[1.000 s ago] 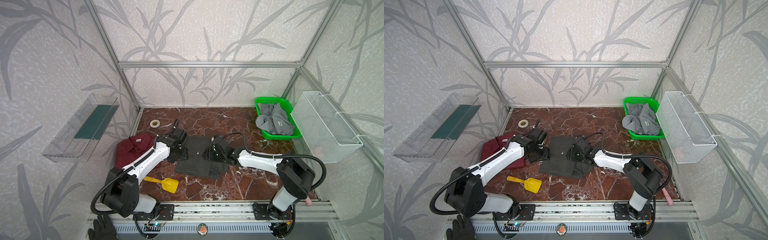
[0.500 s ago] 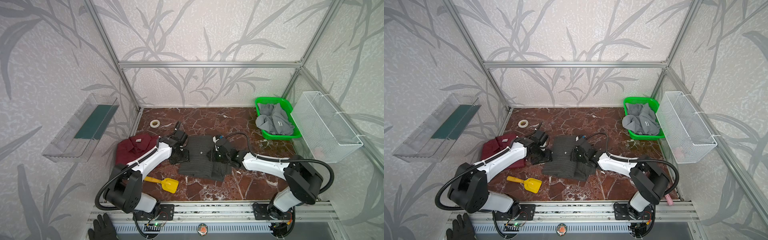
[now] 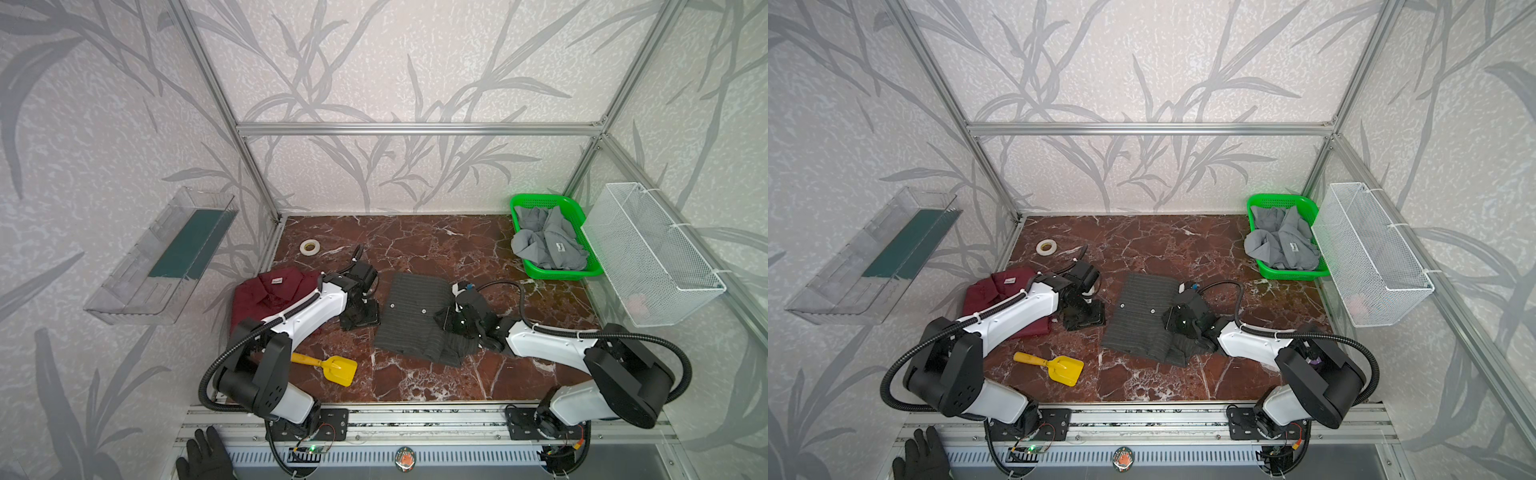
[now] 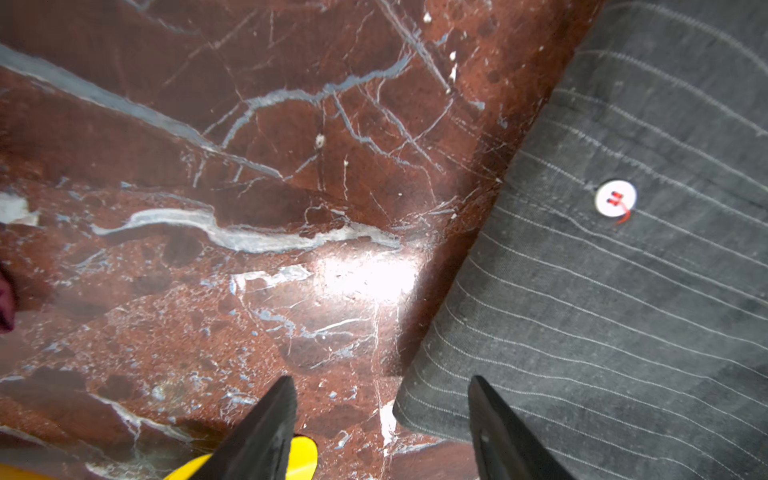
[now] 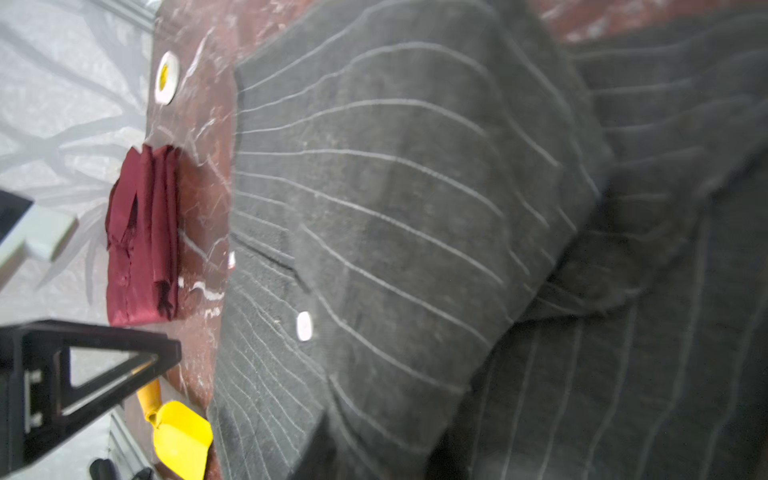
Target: Fold and stack the long sleeve shirts
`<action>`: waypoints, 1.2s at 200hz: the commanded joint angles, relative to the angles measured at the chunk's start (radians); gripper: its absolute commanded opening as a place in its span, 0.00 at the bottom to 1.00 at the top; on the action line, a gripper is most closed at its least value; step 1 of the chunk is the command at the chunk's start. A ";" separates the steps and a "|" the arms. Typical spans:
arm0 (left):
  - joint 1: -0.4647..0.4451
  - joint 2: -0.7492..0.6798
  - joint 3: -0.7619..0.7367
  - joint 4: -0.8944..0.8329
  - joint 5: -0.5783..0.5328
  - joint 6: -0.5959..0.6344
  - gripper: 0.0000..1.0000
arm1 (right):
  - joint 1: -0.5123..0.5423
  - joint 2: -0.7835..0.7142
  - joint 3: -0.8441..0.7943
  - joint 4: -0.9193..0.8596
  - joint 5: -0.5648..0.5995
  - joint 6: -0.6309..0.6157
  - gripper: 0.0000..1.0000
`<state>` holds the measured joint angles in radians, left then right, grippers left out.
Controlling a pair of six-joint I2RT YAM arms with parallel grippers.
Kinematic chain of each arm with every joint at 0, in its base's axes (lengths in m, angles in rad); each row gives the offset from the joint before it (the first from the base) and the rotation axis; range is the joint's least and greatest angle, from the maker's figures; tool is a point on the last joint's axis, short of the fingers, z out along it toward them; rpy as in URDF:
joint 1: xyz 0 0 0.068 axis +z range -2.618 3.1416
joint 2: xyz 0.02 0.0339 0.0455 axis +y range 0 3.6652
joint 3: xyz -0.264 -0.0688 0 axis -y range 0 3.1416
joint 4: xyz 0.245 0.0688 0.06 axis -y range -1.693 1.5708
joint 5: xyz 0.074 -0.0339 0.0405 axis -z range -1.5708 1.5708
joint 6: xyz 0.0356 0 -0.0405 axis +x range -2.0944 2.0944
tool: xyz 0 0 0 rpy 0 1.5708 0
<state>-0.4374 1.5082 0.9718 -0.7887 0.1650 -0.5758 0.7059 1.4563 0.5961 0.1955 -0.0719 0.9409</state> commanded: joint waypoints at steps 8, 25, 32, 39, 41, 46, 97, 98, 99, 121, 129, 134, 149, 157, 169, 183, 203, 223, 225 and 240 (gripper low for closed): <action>-0.041 0.005 0.058 -0.021 0.019 -0.004 0.67 | -0.050 -0.055 0.051 -0.175 -0.029 -0.028 0.41; -0.099 0.021 0.113 -0.031 -0.001 -0.021 0.67 | -0.052 -0.151 0.091 -0.299 0.014 -0.088 0.49; -0.128 0.039 0.139 -0.034 -0.008 -0.024 0.67 | -0.052 -0.190 0.098 -0.345 0.044 -0.094 0.51; -0.157 0.060 0.171 -0.042 -0.016 -0.030 0.67 | -0.054 -0.228 0.094 -0.378 0.072 -0.095 0.54; -0.164 0.068 0.181 -0.043 -0.017 -0.032 0.67 | -0.056 -0.238 0.092 -0.382 0.074 -0.098 0.55; -0.180 0.091 0.203 -0.044 -0.019 -0.033 0.67 | -0.065 -0.262 0.082 -0.382 0.072 -0.107 0.56; -0.311 0.328 0.422 -0.058 -0.003 -0.041 0.67 | -0.271 -0.286 0.063 -0.529 -0.065 -0.213 0.57; -0.312 0.332 0.424 -0.058 -0.002 -0.041 0.67 | -0.278 -0.285 0.062 -0.530 -0.070 -0.215 0.57; -0.313 0.336 0.427 -0.058 -0.001 -0.042 0.67 | -0.289 -0.280 0.058 -0.532 -0.079 -0.219 0.57; -0.344 0.408 0.505 -0.075 0.014 -0.040 0.67 | -0.370 -0.252 0.039 -0.544 -0.120 -0.270 0.55; -0.359 0.428 0.529 -0.075 0.018 -0.040 0.67 | -0.388 -0.244 0.026 -0.537 -0.114 -0.284 0.54; -0.366 0.440 0.544 -0.078 0.023 -0.041 0.67 | -0.397 -0.239 0.018 -0.530 -0.110 -0.287 0.53; -0.386 0.477 0.585 -0.080 0.036 -0.041 0.66 | -0.428 -0.224 -0.016 -0.503 -0.111 -0.286 0.50; -0.392 0.494 0.604 -0.082 0.045 -0.041 0.66 | -0.437 -0.208 -0.027 -0.491 -0.114 -0.286 0.48; -0.402 0.516 0.620 -0.079 0.046 -0.043 0.67 | -0.438 -0.177 -0.027 -0.494 -0.116 -0.295 0.45; -0.407 0.540 0.629 -0.070 0.062 -0.047 0.67 | -0.437 -0.124 -0.027 -0.488 -0.136 -0.296 0.41; -0.420 0.569 0.644 -0.057 0.082 -0.054 0.66 | -0.437 -0.060 -0.050 -0.439 -0.163 -0.294 0.37; -0.438 0.597 0.662 -0.042 0.103 -0.064 0.67 | -0.415 -0.021 -0.078 -0.375 -0.169 -0.269 0.35; -0.440 0.599 0.664 -0.040 0.107 -0.065 0.66 | -0.410 -0.017 -0.079 -0.371 -0.168 -0.267 0.35; -0.450 0.621 0.676 -0.027 0.127 -0.076 0.66 | -0.367 0.015 -0.078 -0.343 -0.156 -0.249 0.35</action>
<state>-0.8631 2.0937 1.6104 -0.8326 0.2440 -0.6277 0.2886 1.3987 0.5652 -0.1604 -0.2287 0.6651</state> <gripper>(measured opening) 0.665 0.353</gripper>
